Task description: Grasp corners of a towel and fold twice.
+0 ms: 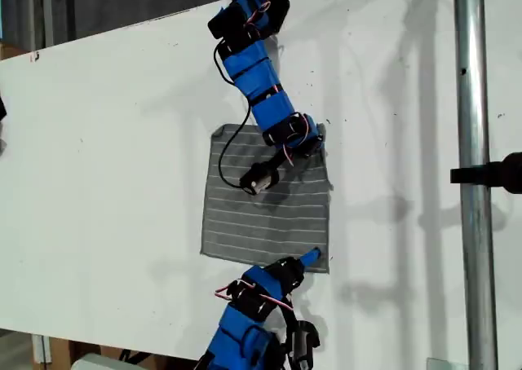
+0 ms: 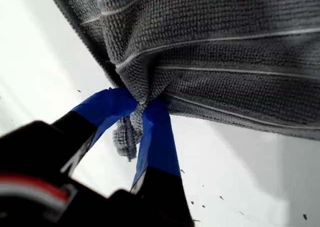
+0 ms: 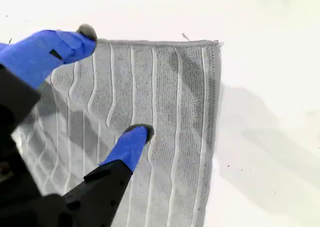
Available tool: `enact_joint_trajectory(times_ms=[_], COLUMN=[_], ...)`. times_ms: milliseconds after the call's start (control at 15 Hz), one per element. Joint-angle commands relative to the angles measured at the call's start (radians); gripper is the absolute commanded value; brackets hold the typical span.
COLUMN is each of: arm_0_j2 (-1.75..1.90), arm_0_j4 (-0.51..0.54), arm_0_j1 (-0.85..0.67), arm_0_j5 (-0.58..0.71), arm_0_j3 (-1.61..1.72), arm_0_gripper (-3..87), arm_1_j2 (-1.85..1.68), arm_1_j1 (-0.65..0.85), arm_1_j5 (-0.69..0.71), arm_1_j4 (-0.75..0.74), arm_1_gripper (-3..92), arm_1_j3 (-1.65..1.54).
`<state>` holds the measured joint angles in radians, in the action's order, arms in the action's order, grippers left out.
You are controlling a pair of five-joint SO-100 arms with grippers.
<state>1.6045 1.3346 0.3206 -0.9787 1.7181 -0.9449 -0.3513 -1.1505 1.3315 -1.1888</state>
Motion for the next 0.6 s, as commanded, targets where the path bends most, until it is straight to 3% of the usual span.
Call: enact_joint_trajectory(times_ms=[0,333,533], arm_0_j2=[-0.011,-0.166,-0.187], arm_0_j4=[-0.16,-0.236,-0.313], arm_0_j1=[0.011,0.095,0.133], arm_0_j5=[-0.067,-0.279,-0.31], arm_0_j3=[0.106,0.193,0.261], arm_0_gripper=[27.5,23.9,-2.9], arm_1_j2=[-0.044,-0.044,-0.043], arm_1_j1=[0.014,0.008,0.008], arm_1_j5=[0.012,0.006,0.005], arm_1_j4=[-0.006,-0.002,-0.003], arm_1_gripper=[-0.1,-0.1,-0.2], arm_1_j3=[0.003,-0.002,-0.006])
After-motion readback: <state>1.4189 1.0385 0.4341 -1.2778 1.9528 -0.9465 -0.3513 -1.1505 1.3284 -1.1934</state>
